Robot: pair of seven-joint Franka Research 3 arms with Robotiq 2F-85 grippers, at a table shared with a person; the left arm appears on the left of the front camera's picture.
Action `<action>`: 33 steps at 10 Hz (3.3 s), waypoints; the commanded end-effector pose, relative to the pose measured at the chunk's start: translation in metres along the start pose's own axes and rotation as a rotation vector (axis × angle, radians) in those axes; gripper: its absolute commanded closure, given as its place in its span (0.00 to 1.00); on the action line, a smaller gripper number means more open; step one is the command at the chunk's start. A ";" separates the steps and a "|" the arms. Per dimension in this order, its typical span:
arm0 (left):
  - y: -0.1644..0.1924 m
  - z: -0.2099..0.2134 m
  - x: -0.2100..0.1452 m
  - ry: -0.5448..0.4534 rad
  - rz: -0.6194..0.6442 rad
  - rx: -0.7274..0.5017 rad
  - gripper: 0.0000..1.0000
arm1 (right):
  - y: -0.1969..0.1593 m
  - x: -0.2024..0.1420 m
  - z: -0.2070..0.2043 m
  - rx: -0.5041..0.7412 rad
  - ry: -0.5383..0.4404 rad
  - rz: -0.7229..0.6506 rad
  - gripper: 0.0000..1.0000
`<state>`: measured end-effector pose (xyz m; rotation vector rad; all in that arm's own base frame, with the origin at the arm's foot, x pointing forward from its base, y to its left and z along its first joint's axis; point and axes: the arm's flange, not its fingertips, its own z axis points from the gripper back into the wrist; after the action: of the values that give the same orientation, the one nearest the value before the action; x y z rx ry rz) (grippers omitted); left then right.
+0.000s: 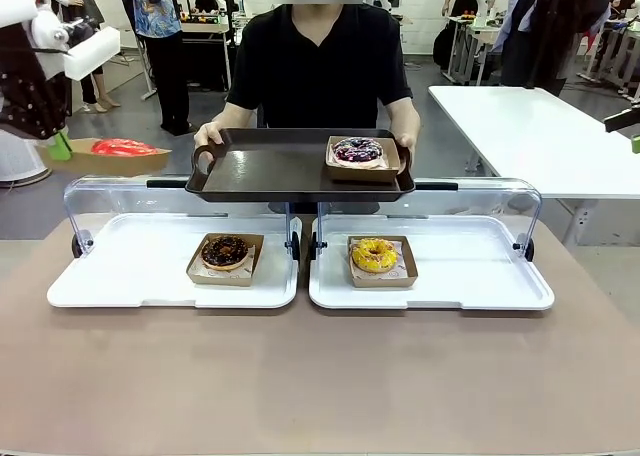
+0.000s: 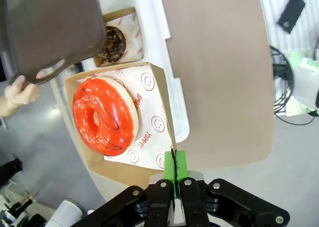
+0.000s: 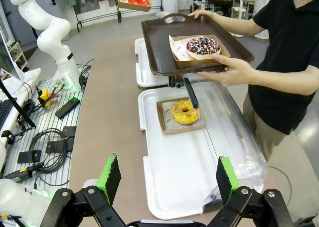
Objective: Provide the desired donut to the person.
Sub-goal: Place the picked Paper togo box onto the Handle tray extended by the person.
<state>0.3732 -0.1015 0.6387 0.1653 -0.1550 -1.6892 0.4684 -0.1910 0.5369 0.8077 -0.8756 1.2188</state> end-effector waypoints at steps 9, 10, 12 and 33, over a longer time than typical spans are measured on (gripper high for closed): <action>0.114 -0.001 0.131 -0.049 -0.080 0.149 0.99 | 0.001 0.000 0.000 0.008 -0.005 0.006 0.00; 0.127 -0.012 0.129 -0.075 -0.055 0.133 0.99 | 0.001 0.000 0.000 0.008 -0.005 0.006 0.00; 0.137 -0.036 0.126 -0.126 -0.013 0.099 0.99 | 0.001 0.000 0.000 0.008 -0.005 0.006 0.00; 0.156 -0.088 0.123 -0.088 -0.029 -0.035 0.00 | 0.001 0.000 0.000 0.008 -0.005 0.006 0.00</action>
<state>0.5255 -0.2444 0.5765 0.0681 -0.2257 -1.7214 0.4683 -0.1912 0.5372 0.8073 -0.8759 1.2190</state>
